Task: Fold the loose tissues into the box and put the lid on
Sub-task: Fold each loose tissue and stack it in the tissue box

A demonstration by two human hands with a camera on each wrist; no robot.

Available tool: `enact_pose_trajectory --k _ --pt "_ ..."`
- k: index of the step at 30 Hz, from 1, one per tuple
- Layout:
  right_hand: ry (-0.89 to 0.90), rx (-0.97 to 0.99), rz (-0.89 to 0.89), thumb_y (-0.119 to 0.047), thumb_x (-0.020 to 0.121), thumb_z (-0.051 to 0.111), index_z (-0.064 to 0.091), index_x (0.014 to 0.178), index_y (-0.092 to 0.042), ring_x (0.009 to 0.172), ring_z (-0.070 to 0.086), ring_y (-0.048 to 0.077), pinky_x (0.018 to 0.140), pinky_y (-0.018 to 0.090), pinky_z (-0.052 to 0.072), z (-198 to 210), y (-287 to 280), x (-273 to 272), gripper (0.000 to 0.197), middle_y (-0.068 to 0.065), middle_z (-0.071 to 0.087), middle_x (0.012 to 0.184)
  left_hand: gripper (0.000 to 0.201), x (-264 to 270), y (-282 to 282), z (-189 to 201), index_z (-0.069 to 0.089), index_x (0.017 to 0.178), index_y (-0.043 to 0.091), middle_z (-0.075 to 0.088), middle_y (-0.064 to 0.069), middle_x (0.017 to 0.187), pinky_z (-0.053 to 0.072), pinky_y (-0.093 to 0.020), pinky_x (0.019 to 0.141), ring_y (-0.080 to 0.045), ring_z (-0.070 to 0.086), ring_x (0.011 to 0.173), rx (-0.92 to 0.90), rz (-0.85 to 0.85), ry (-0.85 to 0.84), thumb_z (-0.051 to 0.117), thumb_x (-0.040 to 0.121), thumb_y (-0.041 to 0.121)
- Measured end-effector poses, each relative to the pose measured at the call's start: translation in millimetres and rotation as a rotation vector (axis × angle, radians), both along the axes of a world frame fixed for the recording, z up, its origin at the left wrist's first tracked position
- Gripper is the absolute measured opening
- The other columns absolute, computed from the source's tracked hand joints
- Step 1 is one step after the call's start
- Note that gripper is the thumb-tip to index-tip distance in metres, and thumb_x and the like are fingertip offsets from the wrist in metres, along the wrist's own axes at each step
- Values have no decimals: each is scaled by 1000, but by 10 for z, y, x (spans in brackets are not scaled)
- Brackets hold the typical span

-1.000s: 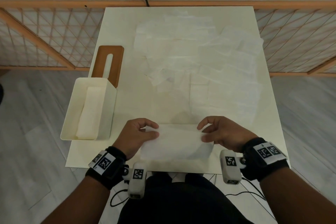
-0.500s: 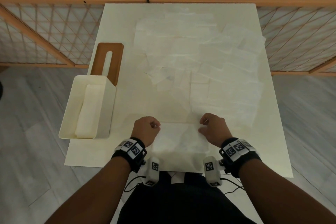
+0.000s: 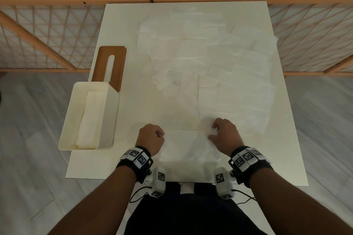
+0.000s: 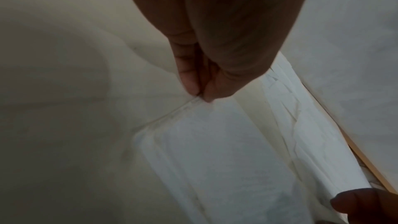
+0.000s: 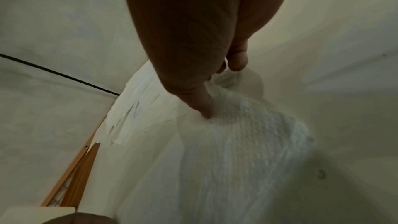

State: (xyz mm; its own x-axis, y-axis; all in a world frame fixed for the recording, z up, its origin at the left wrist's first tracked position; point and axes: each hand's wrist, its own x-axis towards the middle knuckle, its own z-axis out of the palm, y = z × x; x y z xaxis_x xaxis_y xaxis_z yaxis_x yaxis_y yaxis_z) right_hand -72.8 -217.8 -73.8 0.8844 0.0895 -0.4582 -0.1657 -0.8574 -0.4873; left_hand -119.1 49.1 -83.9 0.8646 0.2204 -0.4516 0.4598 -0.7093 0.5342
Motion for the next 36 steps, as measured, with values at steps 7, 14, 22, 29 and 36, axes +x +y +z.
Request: enact_pose_trajectory --k 7,14,22,29,36 --pt "-54 40 -62 -24 78 79 61 92 -19 82 54 16 72 27 41 122 -181 88 23 -4 55 88 15 615 -469 234 57 81 23 63 4 86 37 -11 62 -6 55 74 -81 -15 -81 67 79 11" --pt "-43 88 -101 -26 80 78 61 82 -22 65 52 5 56 15 35 282 -490 93 18 -7 58 72 47 1554 -1142 203 55 120 12 64 -5 117 42 -21 79 -19 60 99 -182 139 -82 76 82 28" --pt "-7 199 -164 -21 80 79 64 78 -18 62 53 6 53 7 38 347 -681 203 15 -4 62 70 34 1933 -1318 286 64 106 11 67 -7 114 47 -26 80 -26 64 105 -158 302 -13 80 77 19" --pt "12 405 -395 -25 80 79 69 75 -17 64 60 10 57 24 45 350 -698 392 14 -5 68 71 35 1828 -1174 837 74 104 23 65 5 97 45 -16 65 -3 59 78 -402 183 -127 55 87 -1" --pt "-2 783 -717 -25 89 69 63 80 -5 65 55 21 56 35 43 479 -604 550 23 6 62 70 16 1569 -763 1451 74 100 31 56 9 77 41 -7 65 -5 53 70 -134 -116 -345 74 86 23"
